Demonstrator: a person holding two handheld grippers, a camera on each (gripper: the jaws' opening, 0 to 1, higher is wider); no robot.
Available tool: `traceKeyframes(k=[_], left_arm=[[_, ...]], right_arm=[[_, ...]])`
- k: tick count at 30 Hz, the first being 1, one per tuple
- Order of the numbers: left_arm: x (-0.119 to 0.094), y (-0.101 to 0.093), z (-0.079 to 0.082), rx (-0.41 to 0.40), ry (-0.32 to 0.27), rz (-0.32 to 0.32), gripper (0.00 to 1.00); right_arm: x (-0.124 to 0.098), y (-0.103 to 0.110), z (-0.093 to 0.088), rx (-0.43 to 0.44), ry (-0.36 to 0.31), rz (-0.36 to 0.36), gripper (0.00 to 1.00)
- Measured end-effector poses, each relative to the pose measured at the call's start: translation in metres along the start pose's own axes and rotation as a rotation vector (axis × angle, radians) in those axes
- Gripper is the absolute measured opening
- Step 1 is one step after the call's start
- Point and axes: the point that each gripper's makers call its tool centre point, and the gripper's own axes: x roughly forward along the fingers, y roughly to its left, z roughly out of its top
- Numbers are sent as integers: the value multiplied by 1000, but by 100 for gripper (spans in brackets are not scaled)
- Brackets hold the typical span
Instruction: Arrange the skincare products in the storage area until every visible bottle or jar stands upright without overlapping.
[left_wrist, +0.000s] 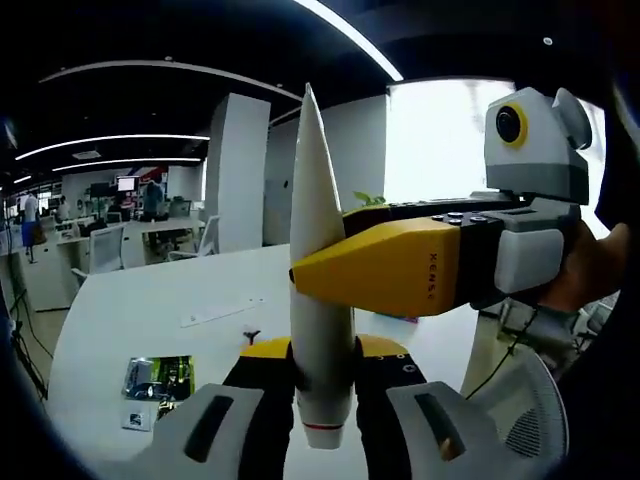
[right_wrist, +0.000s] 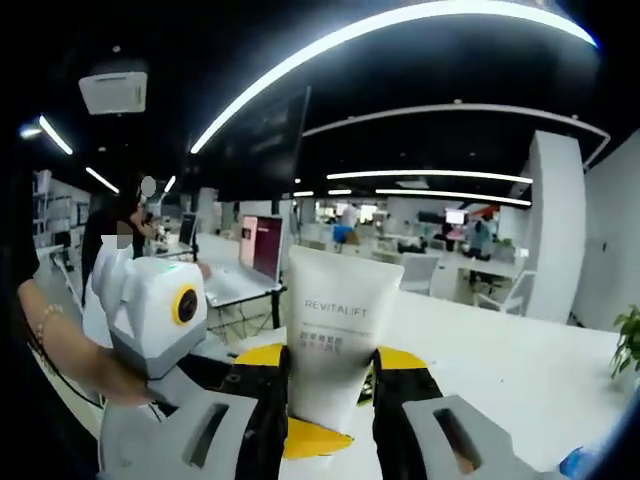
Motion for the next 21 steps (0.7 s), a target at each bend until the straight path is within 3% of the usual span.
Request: traceKeyframes(k=[4, 9, 11, 13, 17, 21], left_arm=[[-1, -7, 8, -42, -22, -56, 15], [-3, -10, 4, -69, -5, -99, 14], [-6, -9, 3, -70, -9, -103, 14], [-8, -11, 2, -66, -1, -120, 13], [-14, -24, 8, -76, -9, -212, 13], [-19, -35, 19, -71, -24, -292, 13]], right_arm=[[-2, -2, 5, -12, -21, 12, 26], [-3, -2, 3, 3, -25, 67, 27], [-7, 4, 5, 68, -42, 115, 26], [-9, 3, 4, 75, -37, 139, 26], [-13, 7, -1, 127, -17, 249, 29], [-24, -2, 17, 263, -109, 320, 38]])
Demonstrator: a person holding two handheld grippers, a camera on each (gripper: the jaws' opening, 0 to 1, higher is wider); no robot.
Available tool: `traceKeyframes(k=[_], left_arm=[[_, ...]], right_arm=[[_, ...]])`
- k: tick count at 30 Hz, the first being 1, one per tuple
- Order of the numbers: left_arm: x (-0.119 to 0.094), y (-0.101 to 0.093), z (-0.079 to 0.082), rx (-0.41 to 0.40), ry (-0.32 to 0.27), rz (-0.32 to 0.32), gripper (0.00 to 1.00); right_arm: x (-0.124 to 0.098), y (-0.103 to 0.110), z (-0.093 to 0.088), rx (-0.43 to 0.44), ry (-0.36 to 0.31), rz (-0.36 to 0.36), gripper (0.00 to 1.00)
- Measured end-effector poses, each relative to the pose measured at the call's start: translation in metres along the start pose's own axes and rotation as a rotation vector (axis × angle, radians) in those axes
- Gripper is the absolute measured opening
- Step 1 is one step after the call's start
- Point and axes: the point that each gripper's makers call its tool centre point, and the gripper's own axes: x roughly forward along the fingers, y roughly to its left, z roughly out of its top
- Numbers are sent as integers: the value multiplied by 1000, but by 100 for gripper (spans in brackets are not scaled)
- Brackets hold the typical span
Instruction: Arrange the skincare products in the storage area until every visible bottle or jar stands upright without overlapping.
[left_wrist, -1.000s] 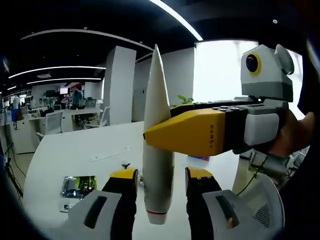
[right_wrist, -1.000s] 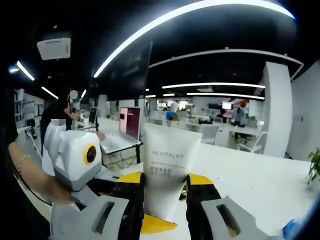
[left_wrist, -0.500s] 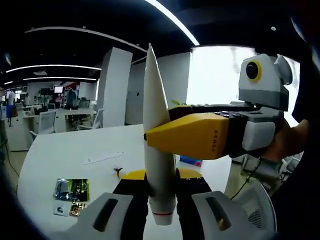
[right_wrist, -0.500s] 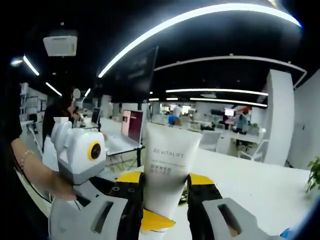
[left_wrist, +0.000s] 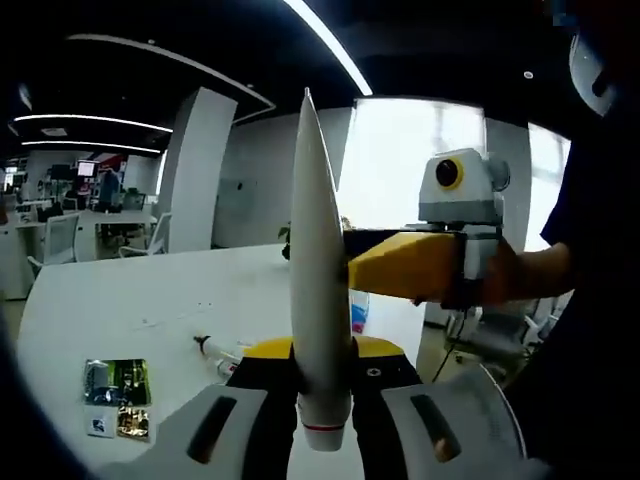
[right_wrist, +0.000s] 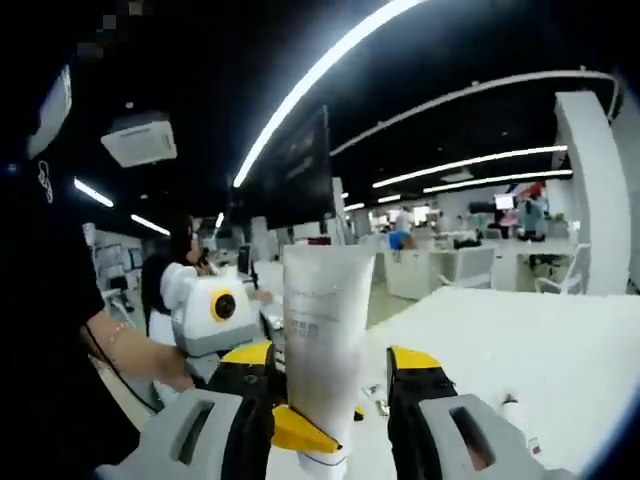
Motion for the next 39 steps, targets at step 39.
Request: traceKeyframes(k=[39], left_arm=[[9, -44, 21, 12, 37, -365, 14]], right_arm=[[-12, 32, 12, 11, 153, 428, 11]])
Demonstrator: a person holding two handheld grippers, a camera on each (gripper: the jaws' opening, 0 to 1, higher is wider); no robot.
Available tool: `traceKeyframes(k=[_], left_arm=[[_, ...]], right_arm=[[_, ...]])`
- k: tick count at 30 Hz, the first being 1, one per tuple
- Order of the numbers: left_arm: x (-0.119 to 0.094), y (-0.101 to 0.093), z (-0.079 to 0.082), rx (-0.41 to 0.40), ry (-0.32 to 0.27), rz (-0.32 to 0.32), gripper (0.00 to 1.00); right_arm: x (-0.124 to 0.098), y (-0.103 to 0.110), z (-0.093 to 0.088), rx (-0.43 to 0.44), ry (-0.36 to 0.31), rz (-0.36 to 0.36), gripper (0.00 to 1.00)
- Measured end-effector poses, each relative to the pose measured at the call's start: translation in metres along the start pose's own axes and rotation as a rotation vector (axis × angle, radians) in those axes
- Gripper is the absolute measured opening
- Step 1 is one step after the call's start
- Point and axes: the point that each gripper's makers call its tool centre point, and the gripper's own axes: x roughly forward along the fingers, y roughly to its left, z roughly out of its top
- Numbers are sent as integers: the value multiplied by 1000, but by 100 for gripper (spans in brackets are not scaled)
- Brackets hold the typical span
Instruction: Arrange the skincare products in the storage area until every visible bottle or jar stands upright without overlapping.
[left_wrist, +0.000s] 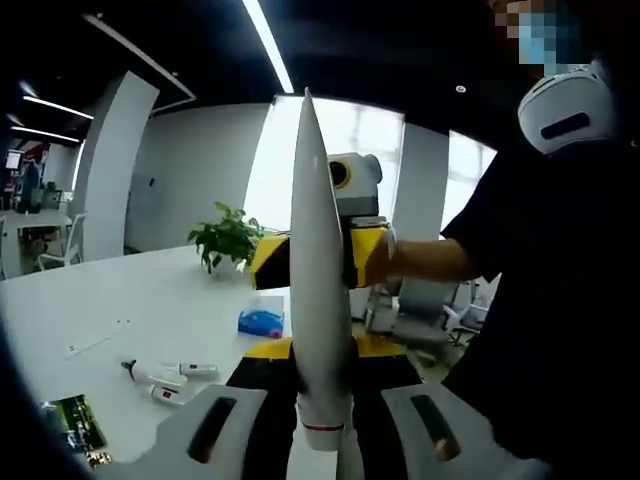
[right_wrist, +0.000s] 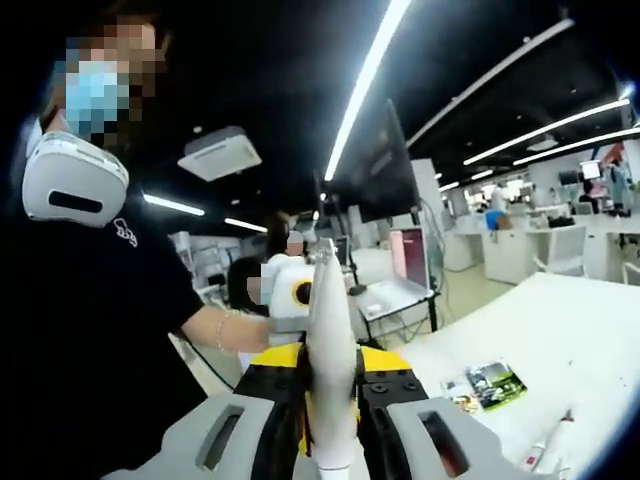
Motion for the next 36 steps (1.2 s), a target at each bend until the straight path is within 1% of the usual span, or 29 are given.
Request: traceKeyframes(k=[5, 9, 13, 19, 21, 24, 26, 28, 29, 31, 33, 34, 35, 36], left_arm=[[-1, 0, -1, -6, 1, -1, 14], [0, -1, -1, -22, -6, -5, 15], [1, 0, -4, -24, 2, 2, 16], [3, 5, -11, -15, 23, 38, 17], [4, 6, -13, -12, 21, 52, 21], [4, 10, -21, -13, 33, 93, 28], [2, 12, -29, -27, 51, 115, 29], [-1, 13, -33, -34, 47, 134, 33], [-4, 17, -35, -40, 43, 159, 35], [-11, 23, -40, -40, 37, 213, 43], [-18, 27, -48, -59, 41, 255, 48], [-19, 28, -50, -60, 42, 262, 50], [-22, 29, -54, -64, 44, 289, 52], [-24, 31, -57, -66, 43, 309, 56]], right_arm=[[0, 0, 0, -35, -3, 0, 8], [-1, 3, 0, -34, -14, 10, 5], [-1, 3, -3, -38, -15, 13, 4], [-1, 0, -9, -64, -6, 7, 4], [0, -1, -12, -85, -7, 6, 4], [1, -7, -21, -114, 4, -1, 4], [2, -9, -25, -129, 3, 3, 4], [3, -11, -28, -133, -1, 6, 4], [4, -13, -31, -138, -4, 7, 4], [5, -18, -35, -137, -8, 8, 4], [6, -23, -39, -131, -13, 8, 4], [6, -25, -41, -127, -13, 5, 4], [5, -29, -43, -121, -14, 2, 4], [5, -32, -45, -118, -15, -1, 4]])
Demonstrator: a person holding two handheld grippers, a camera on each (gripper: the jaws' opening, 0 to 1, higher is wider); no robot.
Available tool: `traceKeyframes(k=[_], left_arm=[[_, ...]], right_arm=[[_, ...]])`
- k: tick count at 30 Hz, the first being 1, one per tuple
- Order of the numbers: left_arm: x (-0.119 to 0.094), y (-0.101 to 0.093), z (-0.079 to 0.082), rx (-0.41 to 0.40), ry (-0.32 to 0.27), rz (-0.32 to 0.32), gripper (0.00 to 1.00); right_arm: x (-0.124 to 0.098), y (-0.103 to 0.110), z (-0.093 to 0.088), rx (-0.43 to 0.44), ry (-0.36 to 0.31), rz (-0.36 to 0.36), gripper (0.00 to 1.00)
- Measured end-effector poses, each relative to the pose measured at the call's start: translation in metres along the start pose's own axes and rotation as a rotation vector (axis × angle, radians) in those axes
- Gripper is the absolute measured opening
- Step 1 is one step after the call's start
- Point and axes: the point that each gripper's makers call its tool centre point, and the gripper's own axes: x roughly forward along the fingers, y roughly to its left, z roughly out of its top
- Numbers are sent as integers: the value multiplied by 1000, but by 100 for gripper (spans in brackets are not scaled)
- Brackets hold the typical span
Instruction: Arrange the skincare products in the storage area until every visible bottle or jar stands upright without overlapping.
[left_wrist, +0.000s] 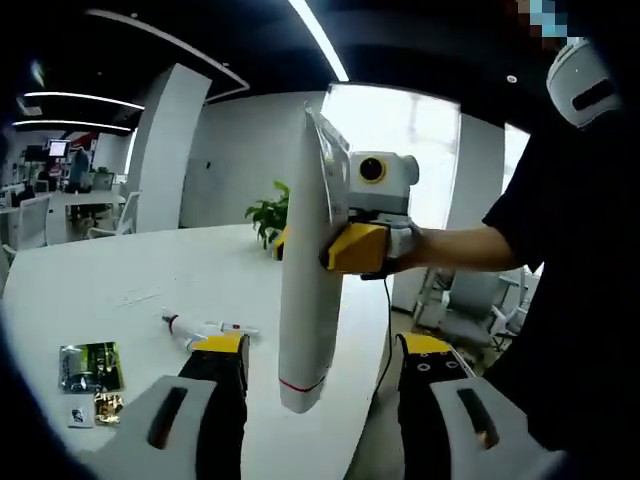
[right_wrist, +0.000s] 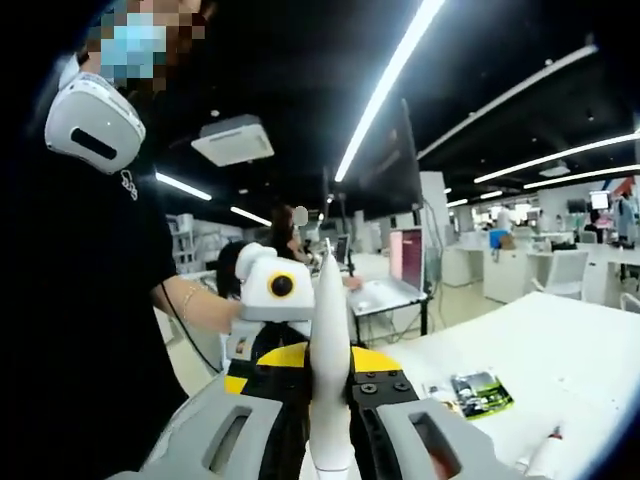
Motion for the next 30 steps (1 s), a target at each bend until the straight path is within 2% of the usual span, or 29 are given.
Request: traceKeyframes(k=[9, 15, 21, 30], left_arm=[[-9, 16, -20, -33, -39, 162, 82], [-17, 26, -35, -54, -40, 250, 92], [-23, 28, -61, -57, 3, 301, 96], [-37, 40, -76, -53, 47, 340, 99]], right_arm=[[-12, -21, -16, 27, -9, -35, 4], [-17, -37, -27, 41, -12, -52, 4], [-17, -46, -37, 50, -18, -64, 4], [-14, -60, -59, 21, -7, -43, 4]])
